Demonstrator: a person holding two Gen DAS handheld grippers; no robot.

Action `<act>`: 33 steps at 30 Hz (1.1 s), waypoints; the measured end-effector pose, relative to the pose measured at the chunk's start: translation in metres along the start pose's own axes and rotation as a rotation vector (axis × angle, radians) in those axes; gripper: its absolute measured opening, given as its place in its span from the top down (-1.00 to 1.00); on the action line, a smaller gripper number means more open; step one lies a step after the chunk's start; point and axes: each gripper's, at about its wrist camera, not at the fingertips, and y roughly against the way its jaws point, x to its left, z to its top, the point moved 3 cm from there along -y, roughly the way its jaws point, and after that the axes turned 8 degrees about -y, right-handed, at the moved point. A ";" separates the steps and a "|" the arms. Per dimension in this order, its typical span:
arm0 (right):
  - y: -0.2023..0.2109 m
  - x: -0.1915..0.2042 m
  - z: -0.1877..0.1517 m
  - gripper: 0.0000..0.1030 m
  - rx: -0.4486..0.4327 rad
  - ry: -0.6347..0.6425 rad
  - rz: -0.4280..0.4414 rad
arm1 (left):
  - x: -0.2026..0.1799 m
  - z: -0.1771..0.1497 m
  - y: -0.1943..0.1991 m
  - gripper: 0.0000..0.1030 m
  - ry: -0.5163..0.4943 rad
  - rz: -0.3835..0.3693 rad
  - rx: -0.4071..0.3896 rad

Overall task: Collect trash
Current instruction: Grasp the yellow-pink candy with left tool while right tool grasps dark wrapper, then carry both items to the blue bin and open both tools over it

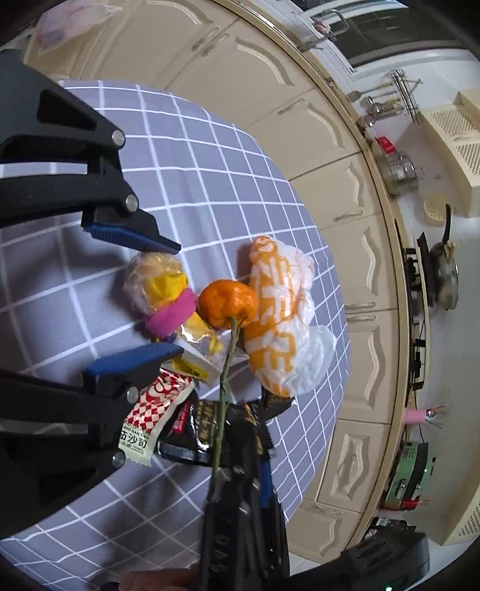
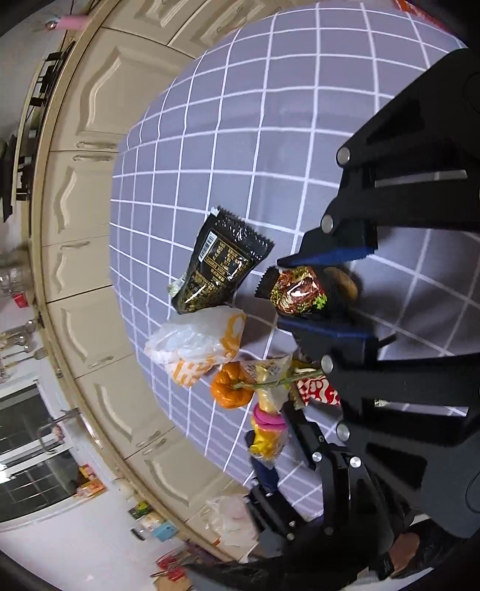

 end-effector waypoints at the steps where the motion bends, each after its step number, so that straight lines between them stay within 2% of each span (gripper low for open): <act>1: 0.005 -0.003 0.000 0.73 -0.010 -0.008 0.011 | -0.001 -0.003 0.003 0.08 0.010 0.003 -0.001; 4: 0.020 -0.012 -0.003 0.86 -0.037 -0.028 0.022 | 0.000 -0.011 0.014 0.08 0.046 0.013 -0.007; 8: 0.033 -0.021 -0.010 0.86 -0.037 -0.045 0.046 | -0.005 -0.022 0.031 0.08 0.083 0.022 -0.021; 10: 0.033 -0.021 -0.014 0.86 -0.009 -0.041 0.060 | -0.008 -0.025 0.035 0.09 0.090 0.020 -0.022; 13: 0.033 -0.019 -0.016 0.85 -0.020 -0.053 0.043 | -0.014 -0.028 0.041 0.09 0.096 0.029 -0.023; 15: 0.030 -0.015 -0.014 0.63 -0.020 -0.066 0.047 | -0.015 -0.030 0.047 0.09 0.113 0.034 -0.032; 16: 0.026 -0.011 -0.013 0.11 -0.024 -0.065 0.036 | -0.014 -0.031 0.049 0.09 0.122 0.035 -0.036; 17: 0.023 -0.008 -0.011 -0.32 -0.027 -0.062 0.025 | -0.013 -0.033 0.053 0.09 0.142 0.038 -0.044; 20: 0.008 0.002 -0.005 -0.32 -0.005 -0.047 0.020 | -0.009 -0.040 0.063 0.09 0.185 0.048 -0.061; 22: -0.007 0.011 -0.003 -0.28 0.026 -0.011 -0.016 | -0.007 -0.044 0.069 0.09 0.214 0.050 -0.069; 23: -0.017 0.017 -0.001 -0.19 0.048 0.013 -0.026 | -0.007 -0.046 0.072 0.09 0.223 0.048 -0.074; 24: -0.027 0.023 -0.002 0.02 0.071 0.043 -0.037 | -0.007 -0.048 0.075 0.09 0.232 0.047 -0.079; 25: -0.031 0.025 -0.003 0.35 0.069 0.066 -0.052 | -0.007 -0.050 0.077 0.09 0.241 0.044 -0.083; 26: -0.032 0.029 -0.003 0.44 0.056 0.092 -0.063 | -0.008 -0.052 0.081 0.09 0.255 0.037 -0.089; 29: -0.021 0.029 -0.003 0.64 0.042 0.080 -0.006 | -0.013 -0.054 0.087 0.09 0.271 0.034 -0.101; 33: 0.002 0.019 -0.006 0.69 -0.011 0.057 0.020 | -0.022 -0.053 0.094 0.09 0.287 0.021 -0.120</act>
